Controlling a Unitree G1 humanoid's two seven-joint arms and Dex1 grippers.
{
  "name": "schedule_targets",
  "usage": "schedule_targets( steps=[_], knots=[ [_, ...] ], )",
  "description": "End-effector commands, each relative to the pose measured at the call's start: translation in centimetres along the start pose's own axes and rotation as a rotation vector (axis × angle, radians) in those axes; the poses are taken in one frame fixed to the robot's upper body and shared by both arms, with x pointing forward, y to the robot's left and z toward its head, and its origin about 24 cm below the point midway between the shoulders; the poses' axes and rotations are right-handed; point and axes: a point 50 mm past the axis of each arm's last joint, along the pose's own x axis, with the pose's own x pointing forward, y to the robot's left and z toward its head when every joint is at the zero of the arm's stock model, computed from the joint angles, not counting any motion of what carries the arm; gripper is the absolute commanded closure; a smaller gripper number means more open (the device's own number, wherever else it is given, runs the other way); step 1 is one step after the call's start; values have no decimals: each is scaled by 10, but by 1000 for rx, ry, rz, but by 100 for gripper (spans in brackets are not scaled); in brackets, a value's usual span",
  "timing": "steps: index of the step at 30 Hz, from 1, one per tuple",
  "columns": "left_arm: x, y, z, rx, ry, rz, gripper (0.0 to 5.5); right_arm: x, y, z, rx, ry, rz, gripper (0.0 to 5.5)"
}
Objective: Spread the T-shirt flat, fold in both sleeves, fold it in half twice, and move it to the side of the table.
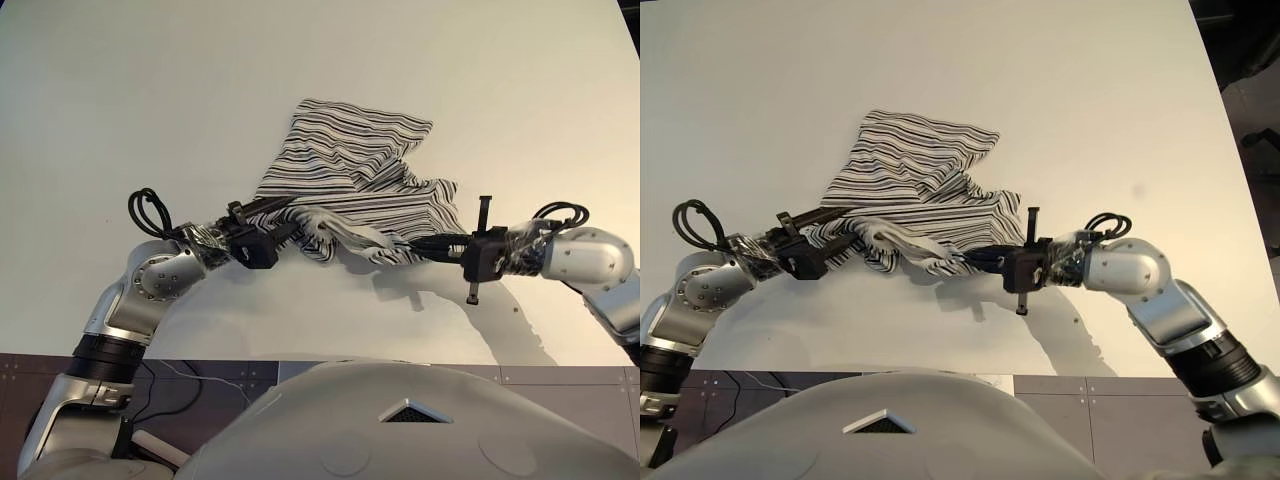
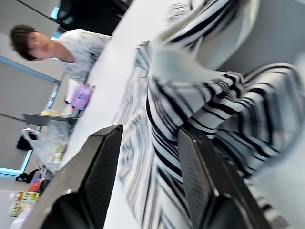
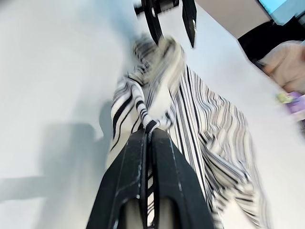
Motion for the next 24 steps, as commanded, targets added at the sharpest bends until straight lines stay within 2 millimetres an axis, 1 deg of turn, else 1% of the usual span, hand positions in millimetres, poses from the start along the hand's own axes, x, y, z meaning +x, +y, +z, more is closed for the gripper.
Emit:
schedule_targets(
  steps=[1, 2, 3, 4, 5, 6, 7, 10, 12, 14, 17, 18, 19, 20, 22, 23, 24],
  knots=[
    [0, 15, 4, 2, -9, 60, 343, -16, -22, 29, 325, -111, 59, 538],
    [-1, 15, 3, 1, -2, 57, 343, -19, -32, 29, 399, -124, 37, 538],
    [-2, 13, 2, -2, 5, 45, 343, -20, -42, 20, 448, -93, -1, 538],
    [-2, 11, 1, -5, 9, 30, 343, -22, -46, 9, 481, -43, -29, 538],
    [-2, 7, 0, -9, 17, 2, 343, -22, -49, -9, 496, 40, -66, 538],
    [-2, 2, -1, -14, 23, -36, 343, -21, -48, -24, 499, 107, -81, 538],
    [-2, -2, -1, -15, 24, -72, 343, -19, -46, -31, 491, 139, -88, 538],
    [-6, -14, 4, -43, 13, -146, 343, -12, -34, -33, 447, 156, -52, 538],
    [-10, -23, 7, -75, 12, -185, 343, -10, -21, -38, 425, 187, -17, 538],
    [-11, -30, 7, -99, 26, -212, 343, -10, -14, -42, 408, 211, -2, 538],
    [-8, -44, -4, -99, 103, -277, 343, -11, -6, -51, 378, 263, 30, 538],
    [-7, -47, -8, -85, 119, -288, 343, -12, -3, -58, 345, 309, 40, 538],
    [-6, -48, -10, -77, 126, -287, 343, -14, -2, -66, 315, 352, 43, 538],
    [-5, -44, -10, -71, 121, -271, 343, -18, -2, -76, 269, 413, 31, 538],
    [-7, -32, -10, -58, 100, -242, 343, -25, -4, -96, 170, 524, -3, 538],
    [-8, -24, -9, -58, 82, -228, 343, -28, -4, -105, 119, 569, -18, 538],
    [-9, -12, -6, -72, 60, -203, 343, -32, -8, -113, 63, 613, -41, 538]
  ],
)
